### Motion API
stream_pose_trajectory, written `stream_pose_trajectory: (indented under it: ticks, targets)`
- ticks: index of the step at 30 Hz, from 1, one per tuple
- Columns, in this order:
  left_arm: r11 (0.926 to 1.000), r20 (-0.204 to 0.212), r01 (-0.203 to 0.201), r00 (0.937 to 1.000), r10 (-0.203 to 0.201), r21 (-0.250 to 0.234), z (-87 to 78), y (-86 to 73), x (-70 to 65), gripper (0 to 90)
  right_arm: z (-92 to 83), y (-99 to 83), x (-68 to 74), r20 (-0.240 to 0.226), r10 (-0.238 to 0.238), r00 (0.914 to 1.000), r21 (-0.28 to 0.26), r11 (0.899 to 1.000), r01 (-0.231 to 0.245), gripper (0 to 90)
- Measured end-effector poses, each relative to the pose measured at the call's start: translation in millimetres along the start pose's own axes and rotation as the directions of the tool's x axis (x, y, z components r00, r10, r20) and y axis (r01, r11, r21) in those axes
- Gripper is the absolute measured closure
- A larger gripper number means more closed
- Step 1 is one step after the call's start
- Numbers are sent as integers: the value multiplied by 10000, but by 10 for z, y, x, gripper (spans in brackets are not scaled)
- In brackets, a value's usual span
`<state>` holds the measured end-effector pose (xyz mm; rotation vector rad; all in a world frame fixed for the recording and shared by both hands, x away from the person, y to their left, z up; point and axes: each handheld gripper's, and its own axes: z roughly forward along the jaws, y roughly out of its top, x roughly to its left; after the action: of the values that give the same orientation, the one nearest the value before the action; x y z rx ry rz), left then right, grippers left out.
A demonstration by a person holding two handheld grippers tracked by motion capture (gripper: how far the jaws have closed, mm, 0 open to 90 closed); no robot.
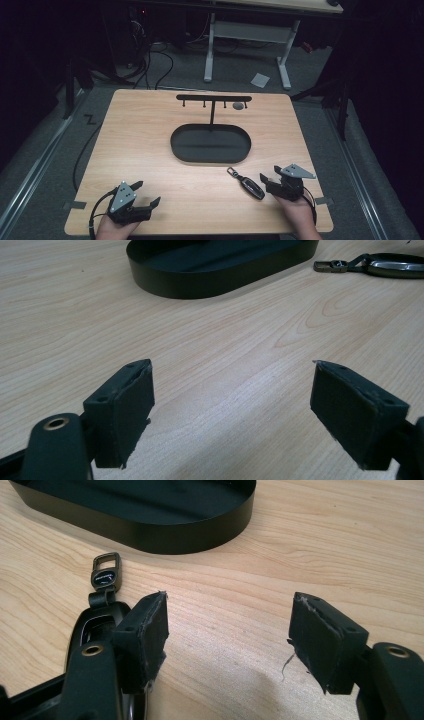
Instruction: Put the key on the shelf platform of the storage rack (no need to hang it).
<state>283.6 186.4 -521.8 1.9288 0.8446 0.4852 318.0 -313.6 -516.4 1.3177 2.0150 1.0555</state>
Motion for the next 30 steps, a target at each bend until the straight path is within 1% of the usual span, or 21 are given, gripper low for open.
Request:
stream_pose_trajectory:
  ticks: [9,12,14,17,18,20,22,24,26,28,30]
  targets:
    - [10000,52,-1,10000,1,-63,7,10,8,184,-11,-17,-6,160,-4,9999,-44,10000,5,320]
    - [10000,105,6,9999,-5,-28,11,7,10,184,-1,-21,-8,220,33,9998,31,10000,-34,318]
    - [10000,116,-12,9999,12,18,18,5,7,184,11,-26,-10,226,-37,9997,72,10000,35,311]
    - [10000,161,-29,9999,28,89,26,5,1,184,34,-41,-9,159,-88,9998,324,9994,82,309]
    - [9999,153,-31,9999,30,110,30,5,0,184,34,-41,-9,159,-88,9998,324,9994,82,309]
    - [9998,113,-10,9999,7,196,41,5,2,184,46,-38,-6,199,-153,9997,523,9985,142,306]
    - [9998,68,-25,10000,23,212,44,7,4,183,49,-25,4,220,-263,9994,509,9984,252,285]
    - [9998,49,4,10000,-5,182,42,6,8,183,58,11,24,257,-474,9985,671,9967,456,269]
    - [9998,30,-9,10000,9,176,41,4,12,183,67,89,40,117,-585,9982,932,9940,572,257]
    - [9998,29,13,10000,-13,191,39,2,21,183,66,149,48,261,-795,9965,1056,9915,763,256]
    - [9999,45,67,10000,-68,142,32,0,25,183,77,173,48,227,-745,9970,1224,9899,712,252]
